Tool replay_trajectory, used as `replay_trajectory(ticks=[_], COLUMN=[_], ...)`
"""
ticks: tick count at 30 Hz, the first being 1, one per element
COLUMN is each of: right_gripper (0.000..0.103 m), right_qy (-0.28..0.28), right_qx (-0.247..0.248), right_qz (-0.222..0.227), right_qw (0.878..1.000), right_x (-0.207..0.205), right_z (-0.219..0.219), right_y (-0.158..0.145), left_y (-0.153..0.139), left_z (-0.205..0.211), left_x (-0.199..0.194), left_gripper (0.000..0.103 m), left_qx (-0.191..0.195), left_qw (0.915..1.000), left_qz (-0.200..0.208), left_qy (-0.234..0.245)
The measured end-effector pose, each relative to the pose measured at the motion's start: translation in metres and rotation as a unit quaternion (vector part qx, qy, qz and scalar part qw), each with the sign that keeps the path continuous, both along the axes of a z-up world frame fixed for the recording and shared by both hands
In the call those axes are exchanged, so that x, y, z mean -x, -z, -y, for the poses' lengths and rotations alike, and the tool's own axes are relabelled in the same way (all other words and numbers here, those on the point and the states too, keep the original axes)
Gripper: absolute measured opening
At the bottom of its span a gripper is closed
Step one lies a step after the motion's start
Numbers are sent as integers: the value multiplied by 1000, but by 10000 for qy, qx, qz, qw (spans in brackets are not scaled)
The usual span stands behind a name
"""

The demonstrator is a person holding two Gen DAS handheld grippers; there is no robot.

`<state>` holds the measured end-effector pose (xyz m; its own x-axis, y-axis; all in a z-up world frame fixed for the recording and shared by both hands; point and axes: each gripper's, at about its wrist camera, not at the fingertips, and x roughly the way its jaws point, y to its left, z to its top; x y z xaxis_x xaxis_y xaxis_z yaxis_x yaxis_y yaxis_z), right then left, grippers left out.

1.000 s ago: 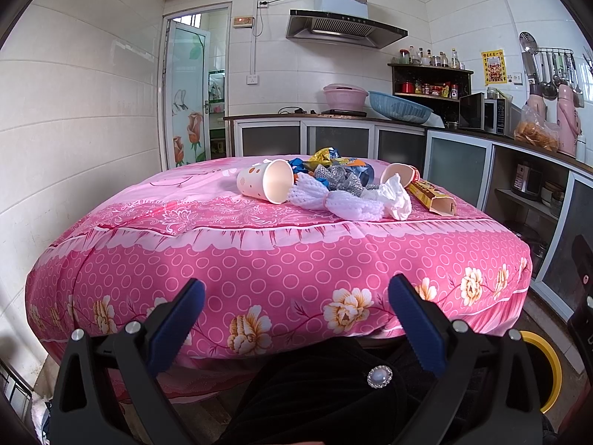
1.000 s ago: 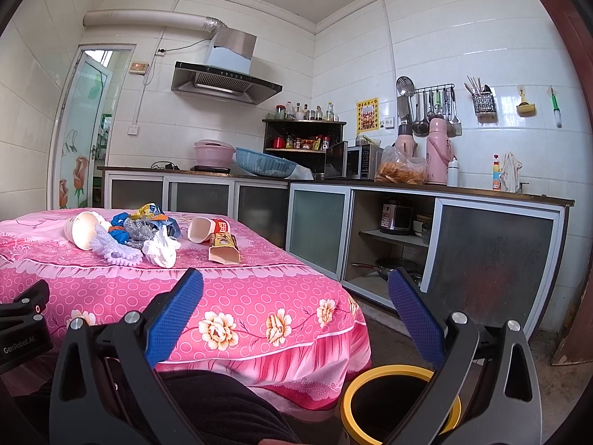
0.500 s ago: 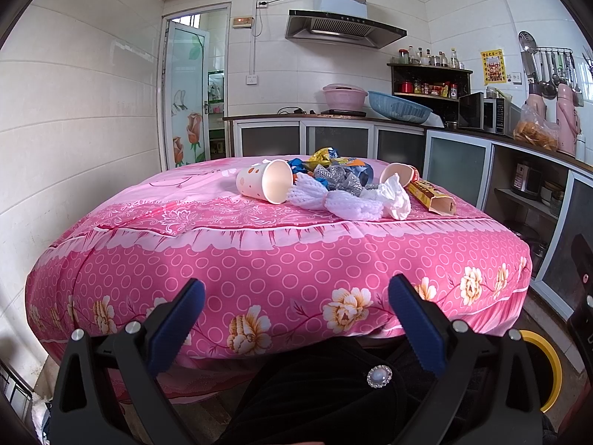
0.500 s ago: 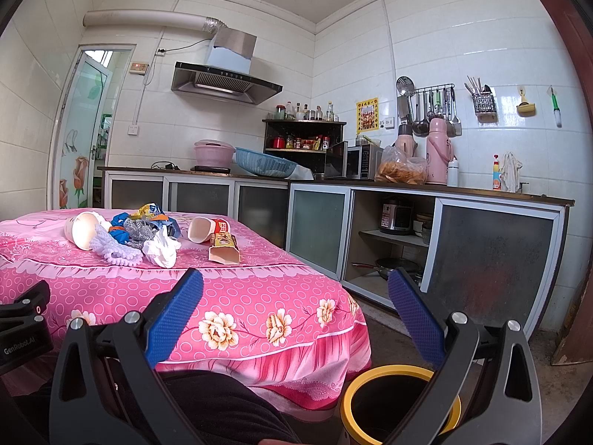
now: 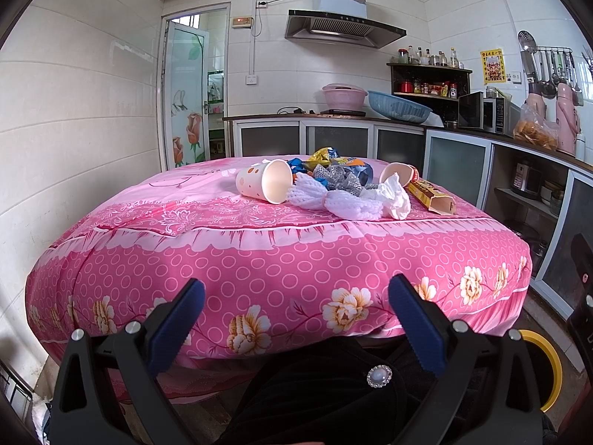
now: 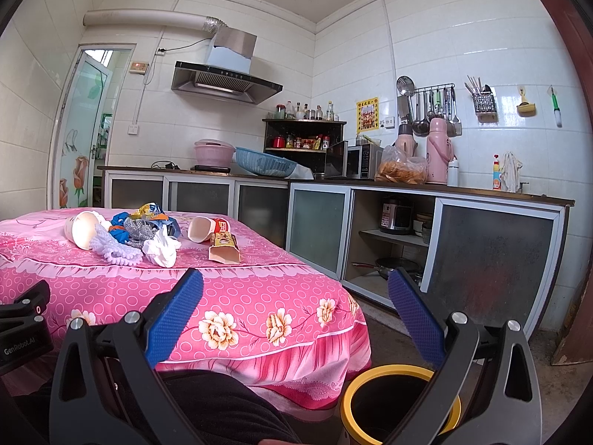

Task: Collect trash

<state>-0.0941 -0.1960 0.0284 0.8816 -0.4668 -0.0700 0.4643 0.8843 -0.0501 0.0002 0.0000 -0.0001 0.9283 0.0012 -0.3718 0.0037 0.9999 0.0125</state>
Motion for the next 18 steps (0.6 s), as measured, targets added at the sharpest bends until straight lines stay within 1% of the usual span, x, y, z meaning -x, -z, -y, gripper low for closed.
replay_trajectory(ticks=[14,16,18], right_gripper=[96,96,96], right_qy=[60,87,90], right_qx=[-42,-89,-198], right_qz=[-5,-51,-233], right_qw=[10000,9999,9995], right_x=[-1,-3,-13], right_z=[4,6,13], right_y=[-1,-3,-6], left_y=[2,1,-1], left_z=[-1,-4,-8], left_x=[-4,-9,-14], left_gripper=[95,95,95], left_qx=[10,64,105], left_qw=[10000,9999,9996], left_qz=[-73,-137,-238], left_qy=[-33,-83,-104])
